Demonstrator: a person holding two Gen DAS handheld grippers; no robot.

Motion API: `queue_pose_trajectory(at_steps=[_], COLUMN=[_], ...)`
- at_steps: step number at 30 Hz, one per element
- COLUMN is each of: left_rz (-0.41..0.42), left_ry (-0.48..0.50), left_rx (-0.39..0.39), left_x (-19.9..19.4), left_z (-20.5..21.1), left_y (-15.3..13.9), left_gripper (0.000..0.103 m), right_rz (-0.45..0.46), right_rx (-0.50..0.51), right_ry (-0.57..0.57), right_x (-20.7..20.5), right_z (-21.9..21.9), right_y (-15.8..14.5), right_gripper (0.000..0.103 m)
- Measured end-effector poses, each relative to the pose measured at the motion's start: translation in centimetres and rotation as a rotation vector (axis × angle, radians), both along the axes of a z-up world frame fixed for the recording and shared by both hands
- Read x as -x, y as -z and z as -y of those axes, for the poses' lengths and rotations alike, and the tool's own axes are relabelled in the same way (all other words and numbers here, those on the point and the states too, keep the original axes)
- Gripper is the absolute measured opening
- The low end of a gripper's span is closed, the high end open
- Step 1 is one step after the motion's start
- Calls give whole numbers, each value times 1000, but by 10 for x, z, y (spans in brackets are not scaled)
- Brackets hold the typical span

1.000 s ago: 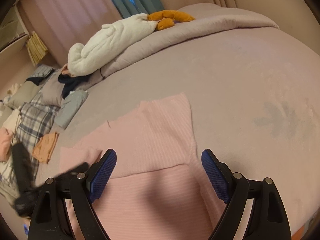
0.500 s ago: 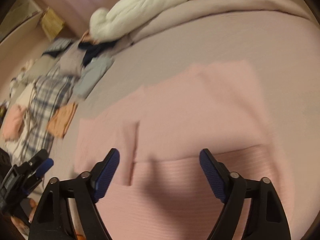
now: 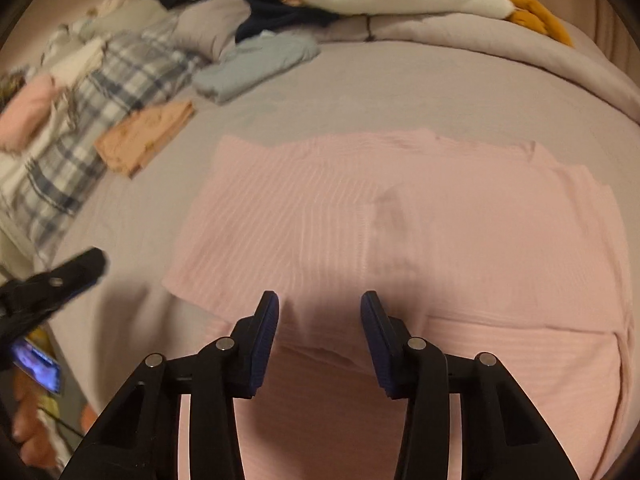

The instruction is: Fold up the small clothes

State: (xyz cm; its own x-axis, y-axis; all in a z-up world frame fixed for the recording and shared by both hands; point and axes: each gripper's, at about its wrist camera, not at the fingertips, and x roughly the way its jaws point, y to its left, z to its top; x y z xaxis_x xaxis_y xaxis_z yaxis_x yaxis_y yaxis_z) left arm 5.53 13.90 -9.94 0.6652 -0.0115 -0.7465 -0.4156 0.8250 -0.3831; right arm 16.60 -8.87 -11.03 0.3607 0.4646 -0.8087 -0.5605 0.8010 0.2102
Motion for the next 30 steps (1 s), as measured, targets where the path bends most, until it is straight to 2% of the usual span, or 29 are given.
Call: queue_pose_trajectory(at_steps=[2,9,15,20,22,24,28,30], left_rz=[0,-1,-5,-4,-5,-5,-13,-15], left_ry=[-2,-4,-2,5,10,14,23,27], left_rx=[2,9,8,10,8,8,3,2], left_x=[1,3,3,2,2,1,-3,-5], left_z=[-1,-2,-1,1,3,5,8,9], left_y=[0,-2,-2,-2,-2,-2,-2,-2], left_gripper=[40,40,40,40,40,40,40,40], right_rz=[22,112,162,179,183,187,157,110], right_rx=[72,190,217,218,221,221,177,110], right_ry=[10,-17,-17,-14,-9,-1,-1,8], right_x=[-2,5,8,10,10,9,5,2], right_z=[-6,-25,-36,-37,-34,-30,-21,-11], right_y=[8,13,17,15,14,13,9,3], right_gripper=[46,53,53,40,28,22,17,17])
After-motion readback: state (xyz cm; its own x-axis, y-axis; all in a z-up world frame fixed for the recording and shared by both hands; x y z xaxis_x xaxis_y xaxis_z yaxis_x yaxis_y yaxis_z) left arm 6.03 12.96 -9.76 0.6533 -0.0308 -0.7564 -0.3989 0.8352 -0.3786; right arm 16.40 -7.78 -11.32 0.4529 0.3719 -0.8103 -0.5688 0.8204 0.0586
